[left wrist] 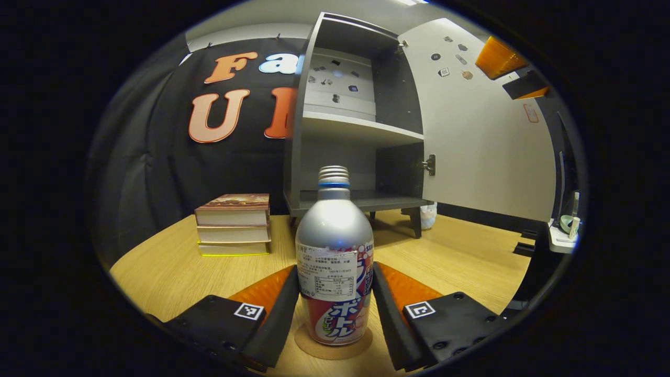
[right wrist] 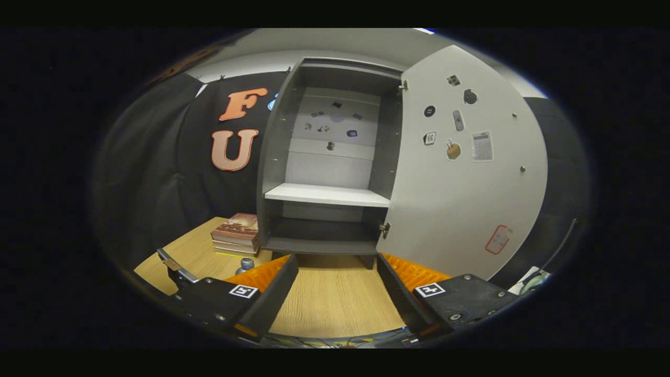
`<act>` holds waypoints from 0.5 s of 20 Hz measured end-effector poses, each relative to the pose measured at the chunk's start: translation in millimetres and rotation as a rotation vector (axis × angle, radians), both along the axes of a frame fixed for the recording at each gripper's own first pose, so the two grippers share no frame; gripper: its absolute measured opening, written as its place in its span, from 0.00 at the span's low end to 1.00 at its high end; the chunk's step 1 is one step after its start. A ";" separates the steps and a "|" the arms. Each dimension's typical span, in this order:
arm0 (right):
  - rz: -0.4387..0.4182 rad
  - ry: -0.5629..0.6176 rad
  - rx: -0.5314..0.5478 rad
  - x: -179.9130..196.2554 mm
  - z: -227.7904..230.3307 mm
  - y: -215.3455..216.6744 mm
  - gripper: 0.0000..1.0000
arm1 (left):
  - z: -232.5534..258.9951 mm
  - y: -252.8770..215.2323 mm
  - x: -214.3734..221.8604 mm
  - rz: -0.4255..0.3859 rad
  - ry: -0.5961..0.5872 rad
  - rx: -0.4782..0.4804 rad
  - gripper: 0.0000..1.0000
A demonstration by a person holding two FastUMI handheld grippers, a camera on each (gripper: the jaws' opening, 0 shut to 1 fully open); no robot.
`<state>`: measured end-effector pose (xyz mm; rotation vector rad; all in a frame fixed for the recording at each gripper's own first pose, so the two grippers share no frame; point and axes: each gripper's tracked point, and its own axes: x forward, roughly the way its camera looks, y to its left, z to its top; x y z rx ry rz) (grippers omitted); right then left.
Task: Open the cabinet door with the right hand, grasp the bottle in the cabinet with the left hand and place it on the coaster, then close the cabinet door with the right hand.
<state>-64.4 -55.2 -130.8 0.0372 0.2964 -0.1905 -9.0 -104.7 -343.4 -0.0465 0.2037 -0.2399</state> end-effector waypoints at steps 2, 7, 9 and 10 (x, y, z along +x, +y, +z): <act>-0.003 0.005 0.025 -2.5 -1.6 -2.2 0.94 | -0.9 -0.5 -3.4 -0.007 -0.002 0.014 0.83; -0.002 0.004 0.072 -2.1 -3.2 -1.5 0.93 | -0.9 5.4 -10.3 0.002 0.015 0.036 0.87; 0.009 0.008 0.079 -2.2 -3.7 1.9 0.94 | -1.2 5.8 -11.2 0.002 0.025 0.041 0.87; 0.015 0.008 0.078 -2.0 -4.0 3.5 0.94 | -2.0 7.0 -11.8 0.002 0.030 0.045 0.87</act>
